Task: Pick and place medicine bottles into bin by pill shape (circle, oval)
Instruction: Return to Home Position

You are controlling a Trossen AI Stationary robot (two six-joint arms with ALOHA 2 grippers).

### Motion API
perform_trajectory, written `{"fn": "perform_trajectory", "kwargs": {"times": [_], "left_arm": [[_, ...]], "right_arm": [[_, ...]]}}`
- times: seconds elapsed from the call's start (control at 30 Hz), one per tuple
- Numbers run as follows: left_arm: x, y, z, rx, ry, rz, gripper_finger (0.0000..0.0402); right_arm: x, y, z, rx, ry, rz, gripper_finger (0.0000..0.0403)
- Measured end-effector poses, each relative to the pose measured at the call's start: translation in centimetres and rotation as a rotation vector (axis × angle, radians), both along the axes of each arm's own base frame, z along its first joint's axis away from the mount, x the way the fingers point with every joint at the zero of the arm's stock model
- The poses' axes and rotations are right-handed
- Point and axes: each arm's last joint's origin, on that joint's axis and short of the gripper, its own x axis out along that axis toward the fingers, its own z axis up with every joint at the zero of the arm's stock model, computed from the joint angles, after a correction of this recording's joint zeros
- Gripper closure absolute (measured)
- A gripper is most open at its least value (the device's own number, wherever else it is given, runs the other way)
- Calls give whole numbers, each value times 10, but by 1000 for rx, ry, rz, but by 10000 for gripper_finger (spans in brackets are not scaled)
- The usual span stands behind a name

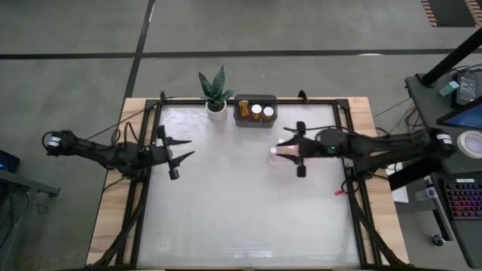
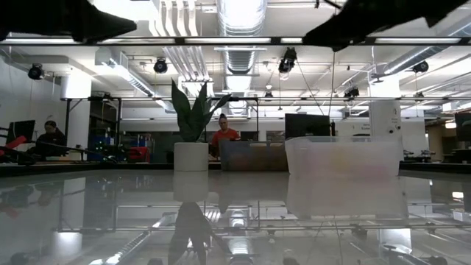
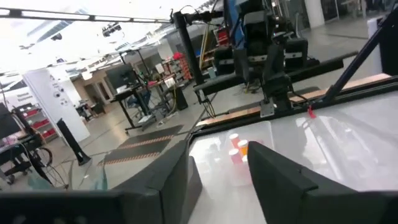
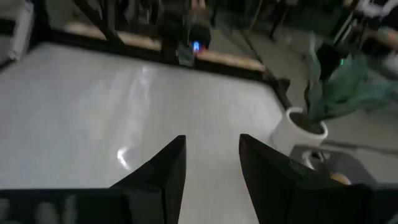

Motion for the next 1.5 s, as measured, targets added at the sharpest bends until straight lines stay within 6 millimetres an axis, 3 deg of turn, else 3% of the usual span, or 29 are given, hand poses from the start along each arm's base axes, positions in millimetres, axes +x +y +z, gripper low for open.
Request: {"fn": "perform_trajectory", "kwargs": {"times": [0.23, 0.43, 0.6, 0.73, 1.0, 1.2, 1.5], "left_arm": [[-15, 4, -21, -99, -90, -9, 289], [-20, 5, -41, -125, -117, -10, 316], [-22, 6, -56, -139, -162, -14, 333], [-25, 6, -53, -192, -212, -27, 344], [-25, 6, -55, -190, -201, -26, 350], [-22, 5, -58, -182, -163, -19, 350], [-18, 5, -62, -171, -117, -15, 350]], "right_arm": [[-44, 2, -12, -32, -125, 22, 262], [-70, 4, -28, -59, -246, 93, 262], [-97, 5, -34, -130, -425, 106, 262], [-112, 6, -38, -152, -555, 129, 262], [-125, 7, -61, -98, -673, 132, 262], [-126, 8, -62, -46, -665, 158, 262], [-122, 8, -66, 251, -606, 171, 262]]}}
